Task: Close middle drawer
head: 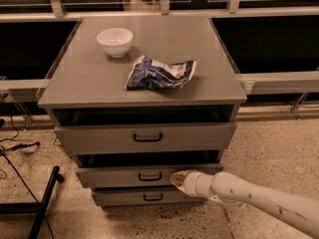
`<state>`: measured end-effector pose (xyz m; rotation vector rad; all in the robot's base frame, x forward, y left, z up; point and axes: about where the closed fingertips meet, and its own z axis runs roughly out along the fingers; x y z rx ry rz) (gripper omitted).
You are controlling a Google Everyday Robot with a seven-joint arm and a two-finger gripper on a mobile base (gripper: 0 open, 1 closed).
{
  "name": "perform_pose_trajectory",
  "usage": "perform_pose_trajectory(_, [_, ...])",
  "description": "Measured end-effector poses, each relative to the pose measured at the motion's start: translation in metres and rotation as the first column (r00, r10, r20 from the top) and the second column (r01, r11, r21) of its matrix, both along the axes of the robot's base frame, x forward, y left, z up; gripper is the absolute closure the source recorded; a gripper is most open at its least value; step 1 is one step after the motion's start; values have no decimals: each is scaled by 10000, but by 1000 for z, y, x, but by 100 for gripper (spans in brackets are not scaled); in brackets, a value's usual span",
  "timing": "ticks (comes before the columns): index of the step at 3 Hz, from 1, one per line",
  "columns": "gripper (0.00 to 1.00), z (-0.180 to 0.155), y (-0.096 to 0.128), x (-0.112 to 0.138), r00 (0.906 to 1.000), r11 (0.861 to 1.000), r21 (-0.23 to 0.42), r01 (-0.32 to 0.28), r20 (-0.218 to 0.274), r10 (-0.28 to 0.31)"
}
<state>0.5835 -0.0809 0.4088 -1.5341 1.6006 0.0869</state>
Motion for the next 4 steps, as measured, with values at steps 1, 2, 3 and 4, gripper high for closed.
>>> perform_pose_trajectory(1, [100, 11, 1, -24, 9974, 9998, 66, -187, -698, 191])
perform_pose_trajectory(2, [100, 18, -1, -43, 9927, 9996, 24, -267, -1176, 268])
perform_pose_trajectory(3, [100, 24, -2, -59, 9876, 9995, -11, -331, -1535, 325])
perform_pose_trajectory(4, [100, 26, -2, -65, 9851, 9994, -54, -339, -1691, 325])
